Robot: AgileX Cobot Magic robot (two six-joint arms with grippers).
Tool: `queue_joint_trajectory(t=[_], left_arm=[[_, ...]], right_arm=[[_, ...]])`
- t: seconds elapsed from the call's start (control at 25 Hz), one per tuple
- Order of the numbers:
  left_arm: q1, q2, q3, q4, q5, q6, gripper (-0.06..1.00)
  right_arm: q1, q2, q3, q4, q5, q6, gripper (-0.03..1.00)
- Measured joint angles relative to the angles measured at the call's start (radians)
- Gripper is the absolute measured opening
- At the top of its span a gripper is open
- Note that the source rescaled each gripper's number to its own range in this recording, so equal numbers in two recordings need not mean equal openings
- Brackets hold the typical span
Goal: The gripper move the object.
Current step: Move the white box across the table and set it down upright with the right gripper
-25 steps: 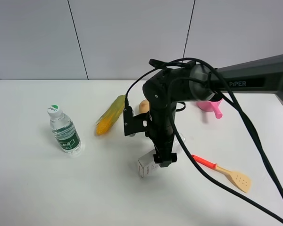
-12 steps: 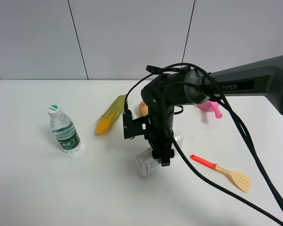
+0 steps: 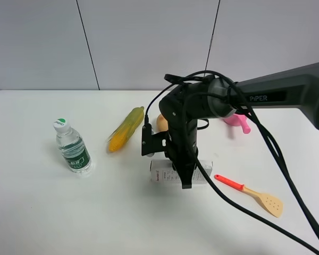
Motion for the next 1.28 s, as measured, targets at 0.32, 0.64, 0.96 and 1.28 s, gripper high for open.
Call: queue_joint_trajectory(t=[0.32,0.64,0.96,1.28], left_arm=[[0.000,0.000,0.000,0.000,0.000,0.000,1.00],[0.000,0.000,0.000,0.000,0.000,0.000,1.00],[0.000,0.000,0.000,0.000,0.000,0.000,1.00],[0.000,0.000,0.000,0.000,0.000,0.000,1.00]], right_arm=[[0.000,-0.035,-0.169,0.031,0.154,0.345,0.00],[0.000,-0.053,-0.412,0.025,0.249,0.627,0.00],[-0.038,-0.080,-0.459,-0.026,0.263,0.754,0.00],[-0.173,-0.122,-0.459,-0.026,0.264,0.753,0.00]])
